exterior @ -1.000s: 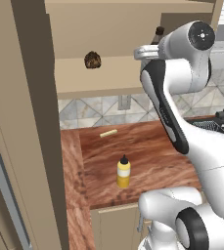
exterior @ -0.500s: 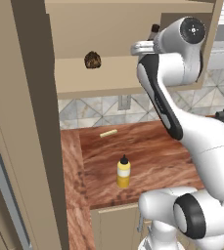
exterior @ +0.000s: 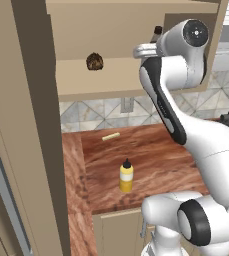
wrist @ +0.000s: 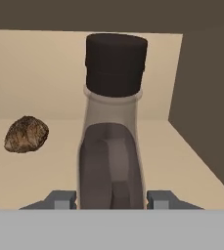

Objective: Pick the syrup bottle and mustard from the counter and place them in the cabinet.

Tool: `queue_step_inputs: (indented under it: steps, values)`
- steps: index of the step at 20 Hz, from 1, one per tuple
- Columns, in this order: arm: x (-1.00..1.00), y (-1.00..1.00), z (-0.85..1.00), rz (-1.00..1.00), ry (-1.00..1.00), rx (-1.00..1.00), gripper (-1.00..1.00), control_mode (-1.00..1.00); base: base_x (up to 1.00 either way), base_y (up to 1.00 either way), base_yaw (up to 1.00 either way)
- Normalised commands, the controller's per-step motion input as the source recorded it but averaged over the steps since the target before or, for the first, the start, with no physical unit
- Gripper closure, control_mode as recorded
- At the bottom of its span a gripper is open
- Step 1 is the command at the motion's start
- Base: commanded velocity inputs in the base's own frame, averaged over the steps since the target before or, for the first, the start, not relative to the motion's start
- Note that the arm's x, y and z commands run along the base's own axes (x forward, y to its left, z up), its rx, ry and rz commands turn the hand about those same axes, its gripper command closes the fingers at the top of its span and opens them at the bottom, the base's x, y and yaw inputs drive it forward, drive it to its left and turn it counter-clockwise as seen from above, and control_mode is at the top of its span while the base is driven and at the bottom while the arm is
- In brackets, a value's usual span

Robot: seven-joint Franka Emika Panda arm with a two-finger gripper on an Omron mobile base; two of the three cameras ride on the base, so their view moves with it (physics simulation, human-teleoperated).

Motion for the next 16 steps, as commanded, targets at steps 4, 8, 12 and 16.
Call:
queue_step_inputs:
  steps: [4,8,12,16]
  values:
    - [0.19,0.00,-0.60,0.00,0.00,-0.05,1.00,-1.00,0.00,0.00,0.00]
    - [0.37,0.00,-0.39,0.00,0.00,-0.05,1.00,-1.00,0.00,0.00,0.00]
    - [0.53,0.00,-0.24,0.00,0.00,0.00,1.00,-1.00,0.00,0.00,0.00]
    - [0.56,0.00,-0.24,0.00,0.00,0.00,1.00,-1.00,0.00,0.00,0.00]
